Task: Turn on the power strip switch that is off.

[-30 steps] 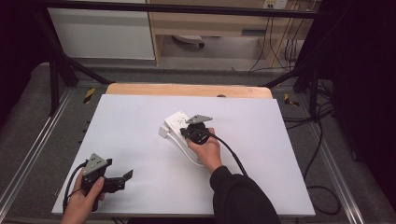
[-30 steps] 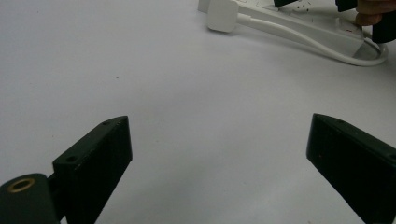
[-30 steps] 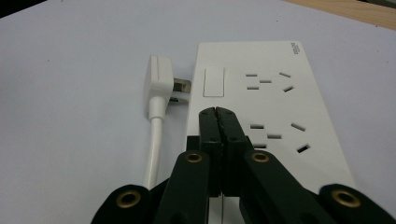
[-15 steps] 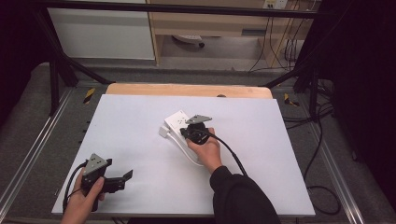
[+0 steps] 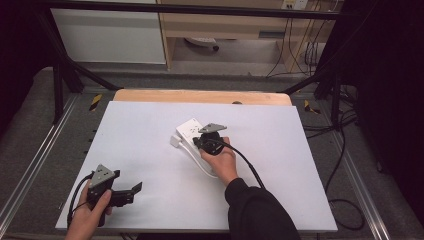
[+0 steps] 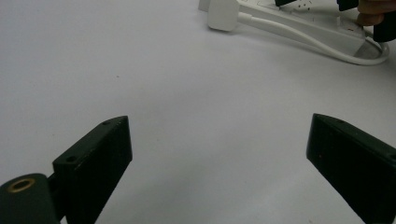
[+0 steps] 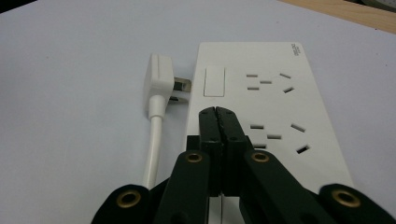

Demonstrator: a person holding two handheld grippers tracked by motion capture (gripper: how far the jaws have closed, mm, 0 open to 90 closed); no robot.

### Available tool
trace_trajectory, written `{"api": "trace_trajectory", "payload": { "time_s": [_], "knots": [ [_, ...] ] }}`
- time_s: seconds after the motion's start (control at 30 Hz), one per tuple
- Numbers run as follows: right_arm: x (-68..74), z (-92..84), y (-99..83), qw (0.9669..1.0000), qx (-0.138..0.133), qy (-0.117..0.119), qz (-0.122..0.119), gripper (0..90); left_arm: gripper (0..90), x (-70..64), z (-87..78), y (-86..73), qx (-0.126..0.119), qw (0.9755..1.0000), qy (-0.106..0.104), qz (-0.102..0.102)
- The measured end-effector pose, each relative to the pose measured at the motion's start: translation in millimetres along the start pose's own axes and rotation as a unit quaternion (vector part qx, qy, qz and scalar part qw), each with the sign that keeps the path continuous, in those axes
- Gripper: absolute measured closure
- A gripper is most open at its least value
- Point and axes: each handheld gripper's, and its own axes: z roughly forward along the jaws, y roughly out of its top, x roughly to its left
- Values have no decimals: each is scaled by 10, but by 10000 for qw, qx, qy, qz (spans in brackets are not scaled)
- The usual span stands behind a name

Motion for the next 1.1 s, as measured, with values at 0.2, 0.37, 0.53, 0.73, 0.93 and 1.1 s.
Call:
{"api": "trace_trajectory", "payload": {
  "time_s": [0.2, 0.37, 0.53, 0.73, 0.93, 1.1],
  "knots": [
    [-4, 1, -2, 10000, 4, 8, 16, 900, 69, -3, 3, 0, 7, 10000, -6, 1],
    [-4, 6, -9, 10000, 48, -13, 2, 900, 69, 0, 1, -1, 3, 10000, 2, -2],
    [-14, 7, 1, 10000, 72, 0, 50, 900, 69, -1, 1, 0, 4, 10000, 2, 3],
    [-23, 2, 18, 9998, 149, -1, 114, 900, 69, 5, 0, -1, 3, 10000, 3, 0],
    [-28, -18, 20, 9998, 138, -2, 105, 900, 69, 5, 0, -1, 3, 10000, 4, 3],
    [-20, -48, 47, 9999, 62, 26, 85, 900, 69, 4, 0, -1, 2, 10000, 0, 3]
  ]
}}
